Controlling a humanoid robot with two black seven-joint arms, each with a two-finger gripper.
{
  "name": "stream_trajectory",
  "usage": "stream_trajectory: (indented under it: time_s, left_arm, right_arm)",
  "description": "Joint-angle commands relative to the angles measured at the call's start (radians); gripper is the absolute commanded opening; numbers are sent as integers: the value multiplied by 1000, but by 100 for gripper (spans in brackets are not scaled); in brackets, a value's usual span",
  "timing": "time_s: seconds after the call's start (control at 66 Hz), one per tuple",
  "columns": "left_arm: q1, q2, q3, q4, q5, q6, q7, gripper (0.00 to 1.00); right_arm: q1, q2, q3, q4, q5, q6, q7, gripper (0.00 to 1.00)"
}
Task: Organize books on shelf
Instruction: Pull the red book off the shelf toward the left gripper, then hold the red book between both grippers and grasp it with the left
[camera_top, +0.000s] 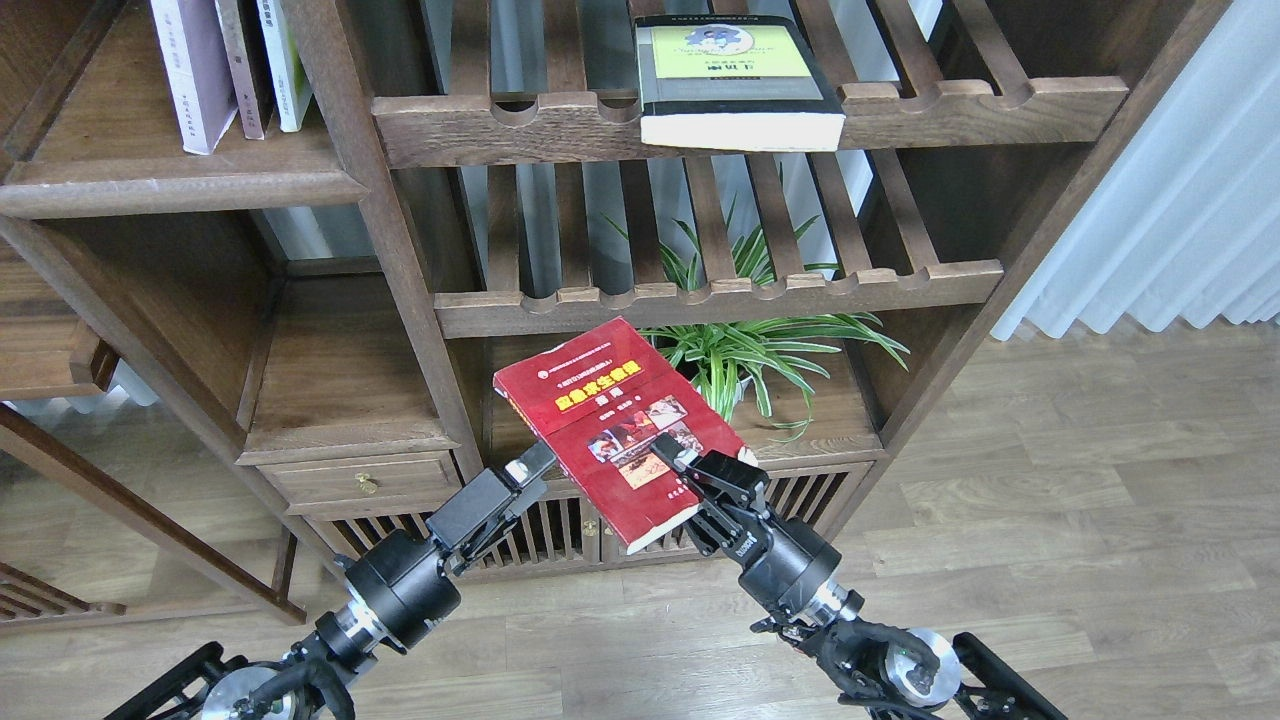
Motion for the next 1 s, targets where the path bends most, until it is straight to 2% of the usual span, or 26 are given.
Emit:
stream_trajectory:
  time_s: [0.0,0.622,0.925,0.986]
  left_arm:
    - [0,-29,2,4,-24,0,-1,98]
    - [-14,-57,-2,63,-54,0,10,96]
    - [-14,-68,-8,65,-56,0,8,90]
    - [-14,-68,-3,65,-56,0,10,85]
  right_arm:
    - [-1,0,-10,5,0,0,0,5]
    - [-5,0,-76,45,2,0,0,5]
    - [-8,0,-84,45,0,0,0,6]
    - [-8,0,-89,45,0,0,0,6]
